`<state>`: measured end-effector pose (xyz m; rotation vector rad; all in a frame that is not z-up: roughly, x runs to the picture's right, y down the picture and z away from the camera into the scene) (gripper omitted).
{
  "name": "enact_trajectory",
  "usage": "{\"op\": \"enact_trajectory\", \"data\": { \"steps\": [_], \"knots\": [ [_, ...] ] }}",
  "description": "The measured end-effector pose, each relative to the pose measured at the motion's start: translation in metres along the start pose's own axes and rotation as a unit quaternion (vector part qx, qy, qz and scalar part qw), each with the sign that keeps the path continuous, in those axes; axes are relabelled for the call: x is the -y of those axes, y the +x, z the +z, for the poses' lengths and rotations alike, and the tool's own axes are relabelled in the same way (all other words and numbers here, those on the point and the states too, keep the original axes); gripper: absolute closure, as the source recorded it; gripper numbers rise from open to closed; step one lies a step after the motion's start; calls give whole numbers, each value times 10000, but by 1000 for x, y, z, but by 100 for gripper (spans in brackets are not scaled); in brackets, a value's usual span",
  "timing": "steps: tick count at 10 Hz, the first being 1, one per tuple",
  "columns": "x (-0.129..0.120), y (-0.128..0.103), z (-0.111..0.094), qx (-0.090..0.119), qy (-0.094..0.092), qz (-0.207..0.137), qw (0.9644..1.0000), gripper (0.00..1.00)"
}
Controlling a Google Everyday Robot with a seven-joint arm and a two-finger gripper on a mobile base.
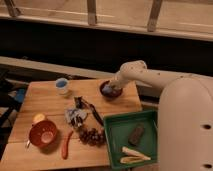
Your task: Wipe purple bowl with sponge
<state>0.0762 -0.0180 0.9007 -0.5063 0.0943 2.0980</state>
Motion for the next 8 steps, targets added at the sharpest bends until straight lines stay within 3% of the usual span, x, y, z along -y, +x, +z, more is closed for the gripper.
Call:
{"op": "enact_trajectory", "data": {
  "steps": [2,4,6,8],
  "knots": [
    [26,7,-12,-92,190,-41,9998,100],
    [54,-2,-26,-7,485,-48,9988,100],
    [59,-18,-31,151,580,-20,9982,100],
    [47,-33,-28,292,515,-21,9982,100]
  ]
}}
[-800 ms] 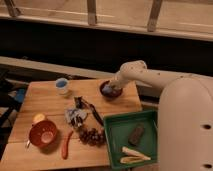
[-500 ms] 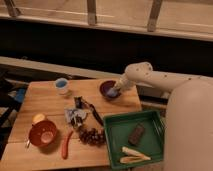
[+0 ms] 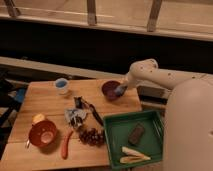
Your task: Wipe purple bowl with sponge
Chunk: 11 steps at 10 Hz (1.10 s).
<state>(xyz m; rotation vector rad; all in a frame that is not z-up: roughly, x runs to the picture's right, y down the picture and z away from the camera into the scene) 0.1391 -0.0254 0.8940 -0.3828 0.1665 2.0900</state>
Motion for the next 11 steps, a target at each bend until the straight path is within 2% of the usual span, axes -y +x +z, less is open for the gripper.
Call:
{"op": "enact_trajectory", "data": {
  "steps": [2,4,6,9,10,11],
  "knots": [
    [-28,-7,10,54,-103,-33,9999,100],
    [-57,-5,24,21,-238,-95,9997,100],
    [-62,2,29,-42,-257,-73,9996,100],
    [-39,14,22,-106,-118,-34,9999,100],
    [-17,13,12,-76,-40,17,10000,100],
    [-4,9,6,-48,-26,43,10000,100]
  ]
}}
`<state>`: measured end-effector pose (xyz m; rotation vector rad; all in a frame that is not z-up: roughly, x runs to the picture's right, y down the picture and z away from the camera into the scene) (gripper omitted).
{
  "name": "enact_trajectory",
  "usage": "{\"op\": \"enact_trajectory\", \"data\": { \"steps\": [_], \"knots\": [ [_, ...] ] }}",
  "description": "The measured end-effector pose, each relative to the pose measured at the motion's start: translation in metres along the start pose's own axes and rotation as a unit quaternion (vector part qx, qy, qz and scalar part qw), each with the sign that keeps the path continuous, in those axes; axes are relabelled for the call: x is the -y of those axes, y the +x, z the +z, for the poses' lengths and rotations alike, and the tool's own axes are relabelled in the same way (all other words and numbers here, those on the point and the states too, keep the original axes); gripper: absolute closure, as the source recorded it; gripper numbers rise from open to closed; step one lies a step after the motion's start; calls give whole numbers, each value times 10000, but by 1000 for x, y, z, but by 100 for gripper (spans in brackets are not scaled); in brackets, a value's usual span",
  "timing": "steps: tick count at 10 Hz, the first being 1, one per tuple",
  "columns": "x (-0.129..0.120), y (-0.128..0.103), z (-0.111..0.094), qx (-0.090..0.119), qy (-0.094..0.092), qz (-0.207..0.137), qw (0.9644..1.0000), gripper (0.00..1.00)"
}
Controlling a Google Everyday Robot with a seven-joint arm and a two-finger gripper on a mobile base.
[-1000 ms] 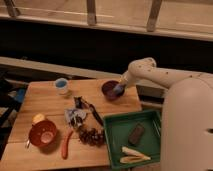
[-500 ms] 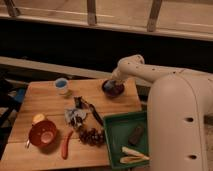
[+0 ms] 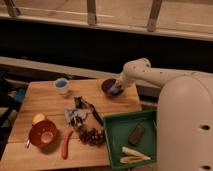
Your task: Wipe purple bowl with sponge
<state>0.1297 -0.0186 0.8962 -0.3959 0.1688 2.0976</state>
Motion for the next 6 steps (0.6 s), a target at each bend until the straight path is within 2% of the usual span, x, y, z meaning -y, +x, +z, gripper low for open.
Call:
{"op": "enact_trajectory", "data": {
  "steps": [2,3,5,6],
  "knots": [
    [13,-7,-8,68,-49,63,9999,100],
    [12,-11,-10,97,-113,59,9999,100],
    [0,-11,-6,101,-193,-1,9998,100],
    [-17,-8,0,48,-270,-29,9996,100]
  ]
}}
